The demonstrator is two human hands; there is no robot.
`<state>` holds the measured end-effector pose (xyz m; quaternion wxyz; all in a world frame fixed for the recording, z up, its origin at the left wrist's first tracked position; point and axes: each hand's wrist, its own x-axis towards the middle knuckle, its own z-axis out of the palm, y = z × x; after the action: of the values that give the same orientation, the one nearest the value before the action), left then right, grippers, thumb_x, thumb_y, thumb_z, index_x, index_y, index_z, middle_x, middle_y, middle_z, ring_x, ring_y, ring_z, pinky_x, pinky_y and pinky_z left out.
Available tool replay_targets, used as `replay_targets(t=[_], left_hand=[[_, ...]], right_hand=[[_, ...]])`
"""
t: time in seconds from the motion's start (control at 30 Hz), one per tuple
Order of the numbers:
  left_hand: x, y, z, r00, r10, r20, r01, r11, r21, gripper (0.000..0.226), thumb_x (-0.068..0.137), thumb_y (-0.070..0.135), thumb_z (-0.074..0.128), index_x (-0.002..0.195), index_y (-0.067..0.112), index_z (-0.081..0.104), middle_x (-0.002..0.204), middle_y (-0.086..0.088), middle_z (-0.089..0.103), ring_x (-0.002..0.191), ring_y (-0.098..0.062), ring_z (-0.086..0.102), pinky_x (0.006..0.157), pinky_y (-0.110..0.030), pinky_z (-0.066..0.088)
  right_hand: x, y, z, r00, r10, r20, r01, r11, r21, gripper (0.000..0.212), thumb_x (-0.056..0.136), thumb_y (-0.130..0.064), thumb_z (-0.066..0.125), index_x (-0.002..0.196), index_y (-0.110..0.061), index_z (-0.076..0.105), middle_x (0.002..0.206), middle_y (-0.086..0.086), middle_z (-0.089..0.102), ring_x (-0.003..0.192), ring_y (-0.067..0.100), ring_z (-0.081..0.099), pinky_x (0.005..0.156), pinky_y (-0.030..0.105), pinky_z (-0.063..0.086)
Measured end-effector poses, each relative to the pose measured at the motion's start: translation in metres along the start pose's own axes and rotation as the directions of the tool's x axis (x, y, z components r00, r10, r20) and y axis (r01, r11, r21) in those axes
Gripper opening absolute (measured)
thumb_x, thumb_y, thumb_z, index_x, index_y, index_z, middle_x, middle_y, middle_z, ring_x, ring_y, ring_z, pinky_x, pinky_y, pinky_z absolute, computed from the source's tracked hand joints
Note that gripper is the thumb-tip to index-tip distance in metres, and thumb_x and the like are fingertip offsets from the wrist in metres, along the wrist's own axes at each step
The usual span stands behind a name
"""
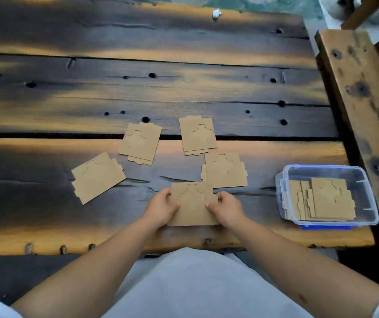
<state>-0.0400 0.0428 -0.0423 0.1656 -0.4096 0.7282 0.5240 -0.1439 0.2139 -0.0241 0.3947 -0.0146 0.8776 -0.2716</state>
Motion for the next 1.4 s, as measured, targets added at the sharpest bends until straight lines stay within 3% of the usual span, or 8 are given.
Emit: replay_targets(t=[0.17, 0.33, 0.47, 0.63, 0.83, 0.93, 1.23, 1.4], left_hand=[[0.014, 0.023, 0.024, 1.0, 0.014, 0.022, -0.015, 0.999, 0.045, 0.026, 0.084, 0.017, 0.067, 0.107, 0.016, 0.058, 0.106, -0.005, 0.069, 0.099, -0.023, 0.064, 0.092, -0.042, 0.051], [0.029, 0.06, 0.047, 0.999, 0.031, -0.015, -0.028, 0.988, 0.152, 0.02, 0.082, 0.018, 0.067, 0.093, 0.022, 0.051, 0.07, 0.005, 0.052, 0.077, -0.022, 0.053, 0.075, -0.031, 0.045], [0.045, 0.076, 0.059, 0.998, 0.055, 0.013, -0.056, 0.985, 0.165, 0.02, 0.083, 0.018, 0.065, 0.094, 0.027, 0.051, 0.087, 0.002, 0.061, 0.089, -0.021, 0.059, 0.078, -0.029, 0.047], [0.064, 0.086, 0.065, 0.996, 0.093, 0.019, -0.094, 0.988, 0.126, 0.024, 0.081, 0.015, 0.065, 0.098, 0.03, 0.057, 0.102, -0.004, 0.066, 0.092, -0.02, 0.058, 0.077, -0.026, 0.044], [0.08, 0.098, 0.071, 0.998, 0.06, 0.003, -0.059, 0.983, 0.174, 0.041, 0.083, 0.017, 0.061, 0.123, 0.023, 0.058, 0.103, -0.002, 0.047, 0.114, -0.025, 0.048, 0.087, -0.021, 0.038], [0.083, 0.105, 0.072, 0.997, 0.053, 0.049, -0.059, 0.989, 0.139, 0.04, 0.083, 0.017, 0.063, 0.123, 0.018, 0.06, 0.119, -0.007, 0.062, 0.111, -0.024, 0.057, 0.09, -0.027, 0.047], [0.087, 0.103, 0.074, 0.994, -0.083, 0.074, 0.093, 0.985, -0.143, 0.042, 0.08, 0.016, 0.066, 0.118, 0.027, 0.053, 0.116, 0.001, 0.066, 0.099, -0.018, 0.062, 0.081, -0.03, 0.052], [0.087, 0.099, 0.07, 0.984, -0.079, 0.16, 0.093, 0.992, -0.083, 0.043, 0.083, 0.018, 0.066, 0.123, 0.021, 0.051, 0.119, -0.001, 0.062, 0.099, -0.018, 0.059, 0.076, -0.028, 0.048]], right_hand=[[0.011, 0.009, -0.031, 0.997, 0.005, -0.073, -0.005, 1.0, 0.003, 0.034, 0.082, -0.032, 0.068, 0.068, -0.026, 0.038, 0.072, -0.007, 0.047, 0.072, 0.017, 0.045, 0.056, 0.029, 0.033], [0.032, 0.02, -0.062, 0.992, 0.043, -0.117, -0.039, 0.999, 0.03, 0.022, 0.081, -0.03, 0.07, 0.077, -0.02, 0.051, 0.087, 0.002, 0.06, 0.089, 0.024, 0.056, 0.075, 0.033, 0.045], [0.052, 0.021, -0.079, 0.988, 0.047, -0.144, -0.044, 0.999, 0.025, 0.025, 0.082, -0.03, 0.068, 0.1, -0.014, 0.06, 0.104, 0.006, 0.065, 0.099, 0.026, 0.059, 0.084, 0.037, 0.048], [0.079, 0.02, -0.091, 0.986, 0.052, -0.16, -0.061, 0.997, -0.049, 0.022, 0.081, -0.033, 0.067, 0.081, -0.019, 0.051, 0.105, 0.01, 0.06, 0.089, 0.025, 0.056, 0.071, 0.033, 0.042], [0.105, 0.013, -0.092, 0.981, 0.054, -0.185, -0.07, 0.994, -0.081, 0.035, 0.081, -0.032, 0.068, 0.107, -0.011, 0.057, 0.116, 0.012, 0.05, 0.09, 0.025, 0.054, 0.077, 0.03, 0.041], [0.112, 0.012, -0.089, 0.976, 0.054, -0.209, -0.075, 0.993, -0.094, 0.039, 0.082, -0.028, 0.065, 0.116, -0.012, 0.054, 0.12, 0.011, 0.048, 0.088, 0.023, 0.05, 0.077, 0.029, 0.038], [0.114, 0.012, -0.079, 0.956, 0.153, -0.251, -0.186, 0.976, -0.112, 0.057, 0.075, -0.031, 0.071, 0.126, -0.02, 0.045, 0.124, 0.01, 0.051, 0.117, 0.033, 0.043, 0.092, 0.039, 0.04], [0.106, 0.019, -0.076, 0.962, 0.178, -0.205, -0.187, 0.982, -0.026, 0.065, 0.072, -0.034, 0.078, 0.127, -0.023, 0.046, 0.122, 0.008, 0.047, 0.115, 0.031, 0.048, 0.095, 0.039, 0.043]])
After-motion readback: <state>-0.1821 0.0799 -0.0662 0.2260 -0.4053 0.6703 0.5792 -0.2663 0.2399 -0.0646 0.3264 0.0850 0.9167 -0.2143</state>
